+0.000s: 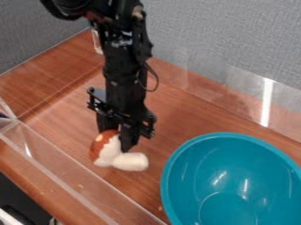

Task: Remove the mushroom from inside the blue bowl and put it on the table

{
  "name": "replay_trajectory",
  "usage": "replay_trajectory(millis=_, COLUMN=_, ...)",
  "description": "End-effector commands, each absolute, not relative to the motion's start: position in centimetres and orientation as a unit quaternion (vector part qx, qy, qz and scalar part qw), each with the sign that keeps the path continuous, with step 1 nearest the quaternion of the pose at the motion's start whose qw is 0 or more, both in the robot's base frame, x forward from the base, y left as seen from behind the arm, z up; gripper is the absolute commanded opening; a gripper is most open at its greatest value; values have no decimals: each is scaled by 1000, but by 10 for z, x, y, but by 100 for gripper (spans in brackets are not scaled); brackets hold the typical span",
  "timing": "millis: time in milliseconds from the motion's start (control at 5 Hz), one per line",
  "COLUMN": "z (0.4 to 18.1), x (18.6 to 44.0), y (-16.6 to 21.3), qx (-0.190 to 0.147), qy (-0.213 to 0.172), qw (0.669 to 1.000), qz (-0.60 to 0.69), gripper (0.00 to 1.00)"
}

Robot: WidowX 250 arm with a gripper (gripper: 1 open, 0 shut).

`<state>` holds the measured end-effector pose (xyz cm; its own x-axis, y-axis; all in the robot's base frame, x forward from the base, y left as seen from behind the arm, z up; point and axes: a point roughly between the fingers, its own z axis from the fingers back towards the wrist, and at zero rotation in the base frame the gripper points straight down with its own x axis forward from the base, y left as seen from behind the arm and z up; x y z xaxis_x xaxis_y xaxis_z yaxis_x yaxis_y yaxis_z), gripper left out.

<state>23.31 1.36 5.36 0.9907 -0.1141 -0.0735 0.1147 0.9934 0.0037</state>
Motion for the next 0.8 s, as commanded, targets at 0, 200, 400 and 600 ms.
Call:
replay_trajectory(millis=0, z=66, x=245, y=11, qx=12, qy=10, qw=998, qz=-63, gripper=0)
replay_trajectory(millis=200, z=61, x=248, y=13, qx=14, qy=11, qw=998, qz=-63, gripper=0)
replay_trajectory(millis=400, z=61, x=251, y=14, qx=18, qy=8, qw=998, qz=-61, gripper=0)
replay_trajectory(millis=600, z=59, x=254, y=15, qx=20, qy=6, qw=998, qz=-59, gripper=0)
